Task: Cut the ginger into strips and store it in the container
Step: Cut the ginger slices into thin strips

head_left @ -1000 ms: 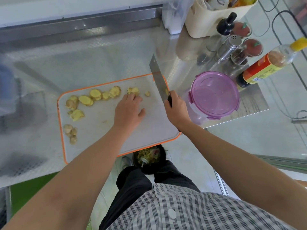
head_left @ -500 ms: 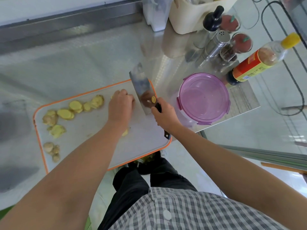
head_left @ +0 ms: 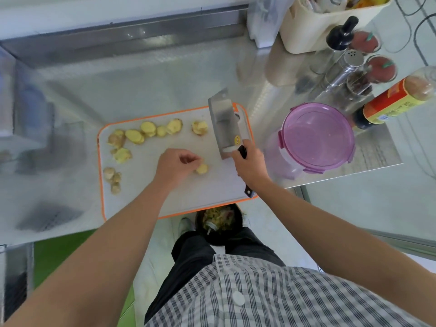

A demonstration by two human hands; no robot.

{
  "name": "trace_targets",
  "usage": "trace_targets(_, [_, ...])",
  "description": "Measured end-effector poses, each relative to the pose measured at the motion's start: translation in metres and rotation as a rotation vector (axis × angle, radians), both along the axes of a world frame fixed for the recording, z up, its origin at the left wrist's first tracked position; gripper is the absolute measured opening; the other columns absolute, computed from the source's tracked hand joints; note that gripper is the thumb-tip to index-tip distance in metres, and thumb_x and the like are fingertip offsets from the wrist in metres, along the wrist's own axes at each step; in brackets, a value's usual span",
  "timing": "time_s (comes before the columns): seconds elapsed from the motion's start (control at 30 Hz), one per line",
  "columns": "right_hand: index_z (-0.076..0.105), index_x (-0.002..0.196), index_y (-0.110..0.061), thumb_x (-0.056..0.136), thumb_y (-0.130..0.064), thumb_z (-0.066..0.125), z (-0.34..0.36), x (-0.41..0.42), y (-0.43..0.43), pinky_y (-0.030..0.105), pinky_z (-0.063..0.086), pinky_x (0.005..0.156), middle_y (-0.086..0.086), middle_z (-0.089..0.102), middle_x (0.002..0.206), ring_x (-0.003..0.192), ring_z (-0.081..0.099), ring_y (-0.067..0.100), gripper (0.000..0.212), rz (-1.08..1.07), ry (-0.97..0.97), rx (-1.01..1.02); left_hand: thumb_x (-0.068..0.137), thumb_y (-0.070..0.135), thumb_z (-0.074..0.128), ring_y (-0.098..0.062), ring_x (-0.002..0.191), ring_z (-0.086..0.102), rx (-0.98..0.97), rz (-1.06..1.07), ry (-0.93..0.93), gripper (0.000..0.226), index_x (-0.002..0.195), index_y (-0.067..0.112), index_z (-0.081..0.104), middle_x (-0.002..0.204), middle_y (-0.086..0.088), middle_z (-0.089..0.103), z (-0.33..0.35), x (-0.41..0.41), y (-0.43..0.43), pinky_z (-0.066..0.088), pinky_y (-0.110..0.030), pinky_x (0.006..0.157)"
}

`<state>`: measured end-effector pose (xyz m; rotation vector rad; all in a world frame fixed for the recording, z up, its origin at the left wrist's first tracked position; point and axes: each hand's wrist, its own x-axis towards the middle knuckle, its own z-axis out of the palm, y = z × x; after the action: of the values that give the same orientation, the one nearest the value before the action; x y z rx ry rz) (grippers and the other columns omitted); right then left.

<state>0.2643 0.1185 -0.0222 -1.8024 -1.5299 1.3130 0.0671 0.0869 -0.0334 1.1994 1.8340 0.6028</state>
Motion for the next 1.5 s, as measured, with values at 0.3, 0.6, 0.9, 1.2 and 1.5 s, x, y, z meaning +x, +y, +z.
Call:
trace_targets(0.3, [0.031,0.061,-0.031,0.082,-0.028,0.047,0.000,-0.001,-0.025,0.057,0.051,0.058,0.009,0.047,0.063,0.060,0.049,0.035,0.026,0.039,-0.085,-0.002,0.077,0.030,0.073,-0.016,0.076,0.059,-0.018,0.077,0.347,0.010,0.078,0.024,0.066,0.078,0.006,0.064,0.003,0.022,-0.015,0.040,-0.025,0.065])
trace_targets(0.6, [0.035,0.068,-0.020,0.086,-0.012,0.051,0.003,0.010,-0.037,0.030,0.026,0.050,-0.002,0.035,0.056,0.053,0.030,0.017,0.025,0.109,-0.166,0.138,0.079,0.016,0.070,-0.028,0.078,0.059,0.213,-0.127,0.423,0.019,0.097,0.015,0.066,0.095,-0.008,0.055,-0.001,0.022,-0.022,0.048,-0.035,0.070])
trace_targets(0.9, [0.036,0.076,-0.014,0.082,-0.011,0.051,0.001,0.013,-0.051,0.032,0.029,0.050,0.000,0.040,0.059,0.055,0.036,0.024,0.017,0.307,-0.337,0.282,0.075,0.007,0.069,-0.035,0.087,0.057,0.193,-0.299,0.541,0.030,0.104,0.004,0.067,0.096,-0.014,0.054,-0.007,0.022,-0.026,0.047,-0.041,0.076])
trace_targets(1.2, [0.046,0.096,-0.007,0.089,-0.017,0.047,0.008,0.004,-0.046,0.039,0.042,0.058,0.007,0.049,0.079,0.067,0.049,0.031,0.013,0.466,-0.476,0.247,0.074,0.008,0.070,-0.039,0.080,0.056,0.189,-0.302,0.580,0.026,0.099,0.002,0.067,0.091,-0.018,0.054,-0.007,0.024,-0.019,0.046,-0.043,0.070])
trace_targets(1.5, [0.031,0.089,-0.015,0.090,-0.013,0.045,0.018,-0.021,-0.045,0.032,0.031,0.055,0.004,0.044,0.069,0.063,0.042,0.031,0.014,0.641,-0.490,0.177,0.060,0.005,0.074,-0.035,0.062,0.057,0.189,-0.256,0.571,0.020,0.079,0.002,0.068,0.073,-0.015,0.054,-0.012,0.026,-0.049,0.048,-0.037,0.055])
